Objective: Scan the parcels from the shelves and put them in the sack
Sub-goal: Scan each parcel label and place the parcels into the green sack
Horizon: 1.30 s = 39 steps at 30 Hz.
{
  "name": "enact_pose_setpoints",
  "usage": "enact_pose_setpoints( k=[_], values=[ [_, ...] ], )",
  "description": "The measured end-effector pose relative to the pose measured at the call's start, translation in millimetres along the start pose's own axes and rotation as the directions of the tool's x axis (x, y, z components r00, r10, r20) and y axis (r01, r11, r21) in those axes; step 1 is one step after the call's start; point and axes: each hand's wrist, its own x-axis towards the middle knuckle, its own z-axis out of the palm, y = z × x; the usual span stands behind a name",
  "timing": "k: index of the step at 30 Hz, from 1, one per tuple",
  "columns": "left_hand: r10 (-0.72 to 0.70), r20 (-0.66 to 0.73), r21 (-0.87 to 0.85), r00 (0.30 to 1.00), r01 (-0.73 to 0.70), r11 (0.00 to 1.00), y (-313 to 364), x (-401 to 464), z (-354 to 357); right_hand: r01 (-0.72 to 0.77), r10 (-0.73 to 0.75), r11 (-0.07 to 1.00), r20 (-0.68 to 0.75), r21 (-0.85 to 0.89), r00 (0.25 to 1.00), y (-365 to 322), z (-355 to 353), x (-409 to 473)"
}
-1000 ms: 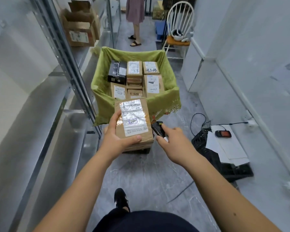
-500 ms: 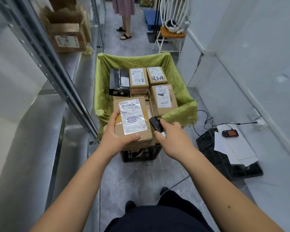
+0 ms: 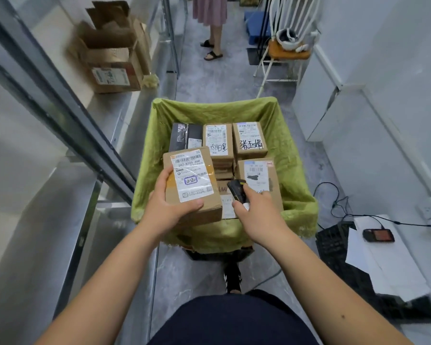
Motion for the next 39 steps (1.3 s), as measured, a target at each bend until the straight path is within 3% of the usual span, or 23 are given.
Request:
enact_pose_setpoints(
  k=[12,21,31,39],
  values=[
    [-0.162,0.169,0.153,0.972,0.136,0.979,-32.1,74.4,80.7,0.069,-0.072,0.994,0.039,0.086,0.997,24.8,-58.0,93.8],
    [-0.237,0.097,0.271,0.967,0.203,0.941,-48.3,77.3,84.9,0.018,-0.021,1.0,0.142,0.024,0.99,26.9,-51.4,94.7],
    [-0.025,0.165,0.632,0.986,-0.086,0.77,-20.4,42.3,51.8,0.007,0.003,0.995,0.103,-0.096,0.995,-0.3,-19.1,48.7],
    [0.049,0.103,0.693,0.993,-0.107,0.713,-26.8,-33.0,11.4,0.022,-0.015,0.994,0.064,-0.111,0.998,-22.6,18.2,-14.6]
  ],
)
